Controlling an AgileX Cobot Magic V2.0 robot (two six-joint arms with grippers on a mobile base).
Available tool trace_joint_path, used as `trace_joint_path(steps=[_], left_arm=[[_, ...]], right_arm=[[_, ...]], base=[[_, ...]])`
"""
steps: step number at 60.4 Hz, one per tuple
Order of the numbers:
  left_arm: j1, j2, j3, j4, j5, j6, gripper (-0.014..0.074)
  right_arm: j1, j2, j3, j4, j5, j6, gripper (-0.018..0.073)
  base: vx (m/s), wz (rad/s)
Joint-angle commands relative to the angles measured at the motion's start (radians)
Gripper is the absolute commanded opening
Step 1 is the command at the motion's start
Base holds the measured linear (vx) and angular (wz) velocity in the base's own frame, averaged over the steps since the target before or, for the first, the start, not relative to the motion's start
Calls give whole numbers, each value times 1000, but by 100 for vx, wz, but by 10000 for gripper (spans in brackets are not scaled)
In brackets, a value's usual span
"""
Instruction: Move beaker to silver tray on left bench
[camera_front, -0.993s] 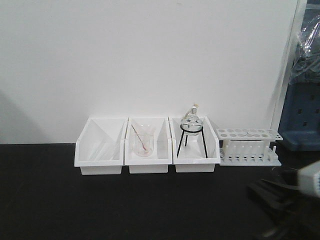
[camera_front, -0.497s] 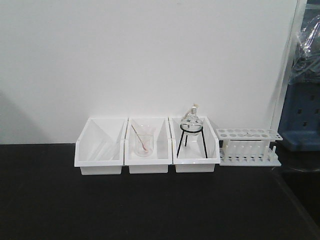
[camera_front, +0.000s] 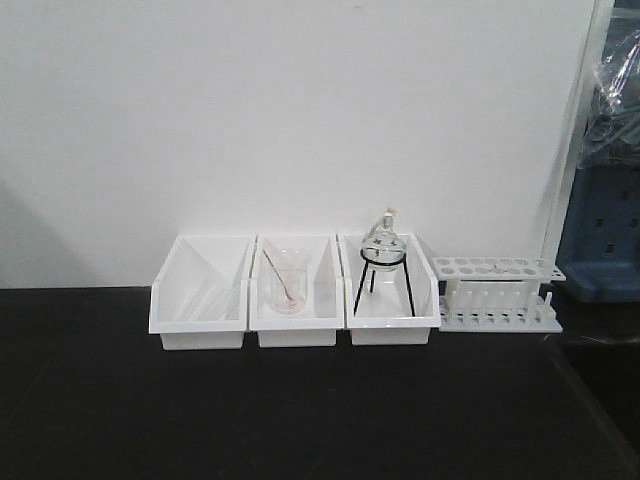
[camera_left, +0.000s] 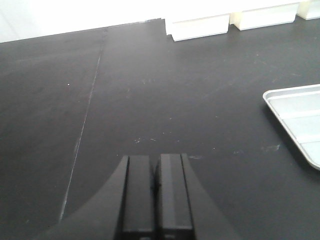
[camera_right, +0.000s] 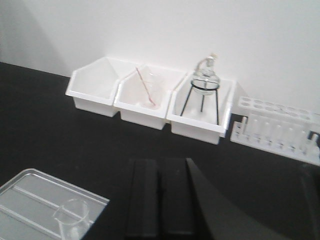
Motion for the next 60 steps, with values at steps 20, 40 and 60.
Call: trace_joint_path(steps=[20,40,60], left_arm=[[-7,-7,20,-3,-75,-2,1],[-7,-7,20,-3,-75,-2,1],[-7,-7,20,-3,-75,-2,1]], right_arm=[[-250,-251,463,229,-388,-56,-11],[-353,-476,496,125,-276,-52,-11],[-353,-477,496,125,-275,-53,-11]], base=[[0,0],[0,0],[0,0]])
